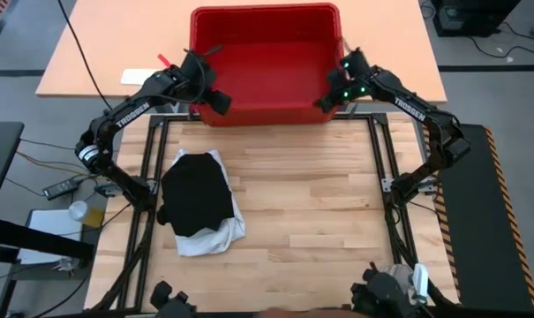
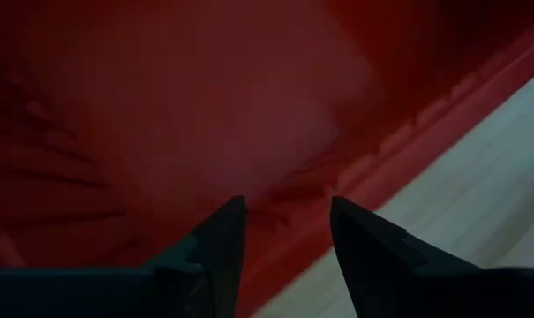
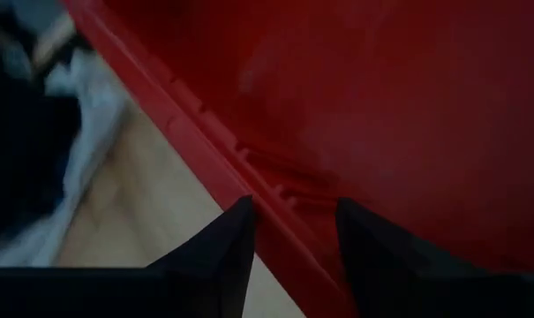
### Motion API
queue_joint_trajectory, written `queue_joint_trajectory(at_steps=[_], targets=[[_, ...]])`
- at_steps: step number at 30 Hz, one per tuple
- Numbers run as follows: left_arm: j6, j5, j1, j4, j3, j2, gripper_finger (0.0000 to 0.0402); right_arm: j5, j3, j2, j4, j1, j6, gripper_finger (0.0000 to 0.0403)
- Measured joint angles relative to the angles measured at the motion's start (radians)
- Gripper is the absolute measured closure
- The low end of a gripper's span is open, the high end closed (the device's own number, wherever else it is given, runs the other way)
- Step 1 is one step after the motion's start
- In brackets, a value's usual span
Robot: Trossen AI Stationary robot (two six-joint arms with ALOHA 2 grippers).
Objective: Fold laundry
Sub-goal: Adjust the red bin
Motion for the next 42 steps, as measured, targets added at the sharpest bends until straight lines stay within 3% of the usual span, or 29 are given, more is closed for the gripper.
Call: queue_joint_trajectory(at_steps=[19, 27, 42], targets=[[0.022, -0.002, -0.027, -0.007, -0.003, -0.003, 0.0231, 0.018, -0.001, -0.013, 0.031, 0.025, -0.008, 0.0235], [0.024, 0.023, -0.058, 0.083, -0.183, -0.057, 0.0231, 0.008, -0.052, -0.016, 0.031, 0.032, 0.006, 0.0235], [0.06, 0.012, 0.006, 0.074, -0.187, -0.079, 0.0231, -0.034, -0.057, -0.015, -0.065, 0.12, -0.018, 0.0235]])
